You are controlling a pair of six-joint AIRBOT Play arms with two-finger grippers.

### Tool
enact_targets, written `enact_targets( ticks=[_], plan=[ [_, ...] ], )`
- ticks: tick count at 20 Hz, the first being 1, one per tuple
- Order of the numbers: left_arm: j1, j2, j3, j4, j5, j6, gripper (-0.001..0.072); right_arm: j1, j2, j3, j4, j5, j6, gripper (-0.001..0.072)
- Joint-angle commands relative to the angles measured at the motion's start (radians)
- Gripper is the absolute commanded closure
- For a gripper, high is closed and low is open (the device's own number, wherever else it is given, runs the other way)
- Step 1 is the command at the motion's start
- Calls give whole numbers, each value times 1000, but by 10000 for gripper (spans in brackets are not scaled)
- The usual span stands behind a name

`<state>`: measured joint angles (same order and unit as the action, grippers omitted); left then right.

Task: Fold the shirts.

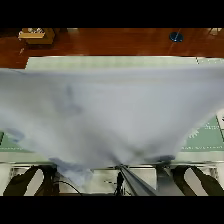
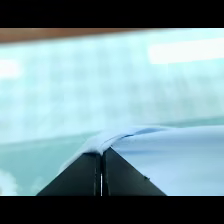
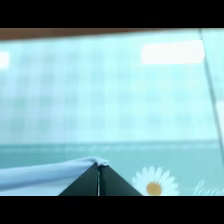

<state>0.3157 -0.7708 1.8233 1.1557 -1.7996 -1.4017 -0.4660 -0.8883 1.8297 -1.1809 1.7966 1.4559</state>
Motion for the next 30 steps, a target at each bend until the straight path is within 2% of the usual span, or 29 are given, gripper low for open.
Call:
enact_targets(
  ticks=[1,4,7,14,16,22,25,27,30],
  plan=[
    [-4,-101,-223,-64,54,2,685,2,-138,-201,6,-23,-10,703],
    [-63,-245,-310,-75,187,28,685,90,-302,-223,-8,-79,-19,703],
    [-146,-421,-310,-75,333,30,685,221,-444,-223,-26,-229,-19,703],
    [-192,-680,-310,-73,647,93,685,315,-606,-223,-50,-896,48,703],
    [-201,-718,-310,-75,776,109,685,315,-642,-223,-49,-1025,57,703],
    [-284,-831,-310,-75,1101,251,684,320,-790,-223,-40,-1200,55,703],
    [-318,-896,-310,-76,1265,256,684,320,-854,-223,-37,-1265,55,702],
    [-335,-943,-310,-75,1325,257,684,320,-885,-223,-26,-1265,55,702],
    [-335,-987,-310,-76,1314,256,683,320,-900,-223,-33,-1258,54,702]
  ],
)
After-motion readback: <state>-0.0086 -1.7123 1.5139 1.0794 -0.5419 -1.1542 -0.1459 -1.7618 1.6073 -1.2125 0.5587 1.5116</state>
